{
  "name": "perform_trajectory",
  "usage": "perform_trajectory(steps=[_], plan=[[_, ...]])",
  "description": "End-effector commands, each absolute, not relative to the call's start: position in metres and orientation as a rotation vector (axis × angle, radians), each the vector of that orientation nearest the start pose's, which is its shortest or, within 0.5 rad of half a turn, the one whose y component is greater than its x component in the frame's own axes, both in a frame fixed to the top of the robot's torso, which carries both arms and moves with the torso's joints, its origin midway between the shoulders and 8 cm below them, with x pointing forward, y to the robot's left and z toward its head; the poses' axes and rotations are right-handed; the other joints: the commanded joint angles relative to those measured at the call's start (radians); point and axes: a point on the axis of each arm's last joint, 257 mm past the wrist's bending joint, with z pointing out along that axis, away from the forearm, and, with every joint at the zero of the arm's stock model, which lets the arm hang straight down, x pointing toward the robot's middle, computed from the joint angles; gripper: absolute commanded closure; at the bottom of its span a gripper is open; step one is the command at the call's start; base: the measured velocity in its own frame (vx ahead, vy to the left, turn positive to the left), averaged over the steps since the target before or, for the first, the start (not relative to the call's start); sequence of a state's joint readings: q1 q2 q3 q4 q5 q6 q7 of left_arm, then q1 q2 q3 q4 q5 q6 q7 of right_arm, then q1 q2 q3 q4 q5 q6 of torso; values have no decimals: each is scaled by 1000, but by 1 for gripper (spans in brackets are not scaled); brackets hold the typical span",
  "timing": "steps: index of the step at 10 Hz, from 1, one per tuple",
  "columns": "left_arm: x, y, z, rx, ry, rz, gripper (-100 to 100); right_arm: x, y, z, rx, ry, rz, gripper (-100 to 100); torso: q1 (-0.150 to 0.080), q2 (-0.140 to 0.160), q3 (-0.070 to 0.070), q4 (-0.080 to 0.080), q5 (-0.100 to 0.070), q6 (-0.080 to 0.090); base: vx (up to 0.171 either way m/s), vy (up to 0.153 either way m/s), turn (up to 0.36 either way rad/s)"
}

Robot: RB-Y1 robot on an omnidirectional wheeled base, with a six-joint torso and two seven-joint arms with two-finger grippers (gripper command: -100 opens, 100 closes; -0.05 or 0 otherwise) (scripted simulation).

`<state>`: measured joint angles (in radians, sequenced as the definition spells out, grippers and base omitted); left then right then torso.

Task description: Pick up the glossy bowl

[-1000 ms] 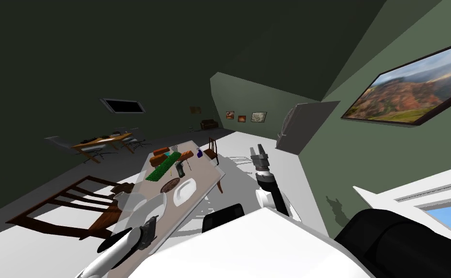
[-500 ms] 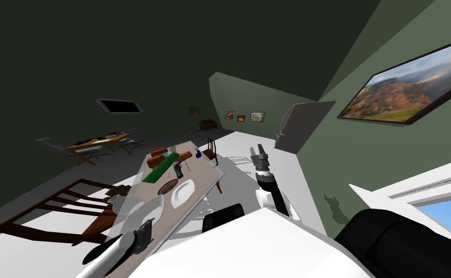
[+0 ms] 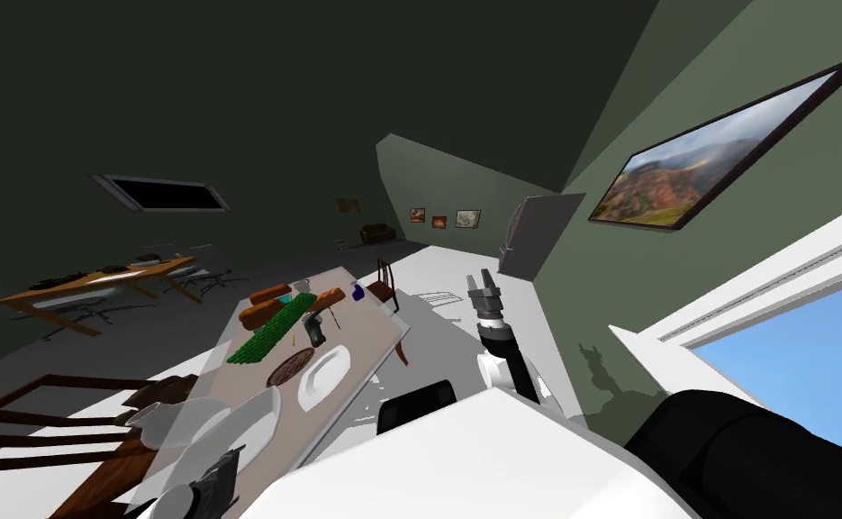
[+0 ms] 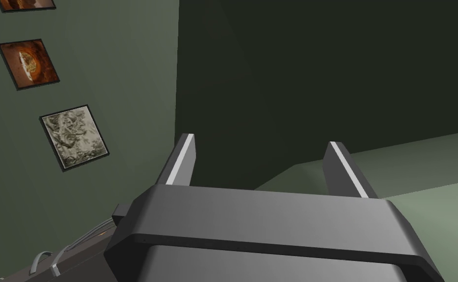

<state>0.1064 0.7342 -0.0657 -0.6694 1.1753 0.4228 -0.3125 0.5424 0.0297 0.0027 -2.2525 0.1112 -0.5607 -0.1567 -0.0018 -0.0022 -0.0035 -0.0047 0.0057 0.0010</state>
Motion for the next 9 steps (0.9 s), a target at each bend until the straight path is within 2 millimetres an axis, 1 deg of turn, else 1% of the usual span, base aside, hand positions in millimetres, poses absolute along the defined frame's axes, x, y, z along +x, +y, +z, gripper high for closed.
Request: perform_trajectory(steps=[1,4,5,6,7,9], plan=[[194,624,-542,-2379,1345,-209,-100,338,-271,9,673,622,1368,0,0,0,0,0,0,0,7,-27,-35],[200,619,-541,-2425,1271,-271,-100,338,-271,9,673,623,1368,0,3,1,1,0,1,-1,0,-3,7],[160,660,-531,-2380,1270,-147,-100,338,-271,9,673,623,1368,0,3,1,1,0,1,0,9,-51,-364],[164,662,-527,-2397,1225,-176,-100,338,-271,9,673,622,1368,0,1,1,1,0,0,1,23,-49,-164],[167,661,-526,-2417,1188,-204,-100,338,-271,9,673,622,1368,0,0,0,0,0,0,0,19,-23,38],[167,660,-526,-2418,1188,-206,-100,338,-271,9,673,623,1368,0,2,1,0,0,1,-1,3,-3,12]])
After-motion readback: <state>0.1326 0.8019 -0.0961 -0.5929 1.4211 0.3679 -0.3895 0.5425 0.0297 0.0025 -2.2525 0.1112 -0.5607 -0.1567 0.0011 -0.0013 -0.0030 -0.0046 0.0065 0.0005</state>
